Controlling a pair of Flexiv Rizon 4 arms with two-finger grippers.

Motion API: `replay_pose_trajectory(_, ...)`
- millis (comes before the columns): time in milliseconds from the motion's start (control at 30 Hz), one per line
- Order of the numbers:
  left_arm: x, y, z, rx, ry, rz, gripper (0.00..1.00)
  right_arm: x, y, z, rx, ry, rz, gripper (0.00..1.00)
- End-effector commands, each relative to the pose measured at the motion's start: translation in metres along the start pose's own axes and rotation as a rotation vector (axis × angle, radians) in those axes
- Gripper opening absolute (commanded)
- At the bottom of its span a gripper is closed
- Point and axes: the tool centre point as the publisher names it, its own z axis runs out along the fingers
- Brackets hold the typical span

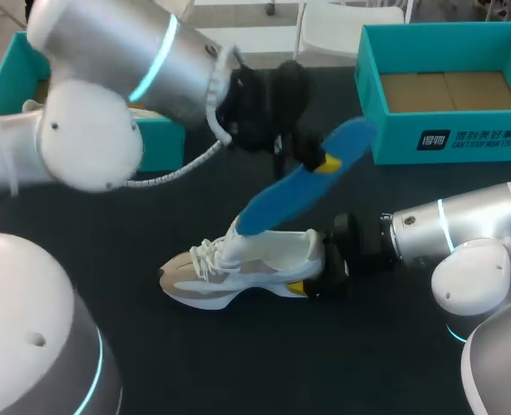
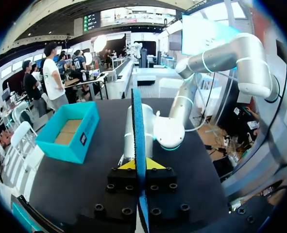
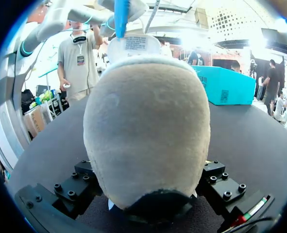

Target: Take the shoe out of the shoebox, open the shoe tongue, remove and reinsert the insole, then place the shoe into the shoebox

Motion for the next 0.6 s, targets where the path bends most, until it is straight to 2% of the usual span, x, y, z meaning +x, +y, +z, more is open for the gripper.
replay_pose_trajectory(33,0.004,0.001,-0.041,0.137,0.105,0.003,0.00,-0.001,-0.002,0.005,0.004,-0.001,0.001,0.00)
replay_pose_trajectory(200,0.002,-0.009,-0.067,0.295,0.165,-0.046,0.00,-0.001,-0.002,0.005,0.004,-0.001,0.001,0.00)
replay_pose_trajectory(300,-0.001,-0.010,-0.076,0.349,0.189,-0.069,0.00,-0.001,-0.002,0.005,0.004,-0.001,0.001,0.00)
replay_pose_trajectory(467,-0.007,-0.007,-0.079,0.374,0.192,-0.098,0.00,-0.001,-0.002,0.005,0.004,-0.001,0.001,0.00)
replay_pose_trajectory(600,-0.012,-0.003,-0.079,0.355,0.159,-0.120,0.00,-0.001,-0.002,0.005,0.004,-0.001,0.001,0.00)
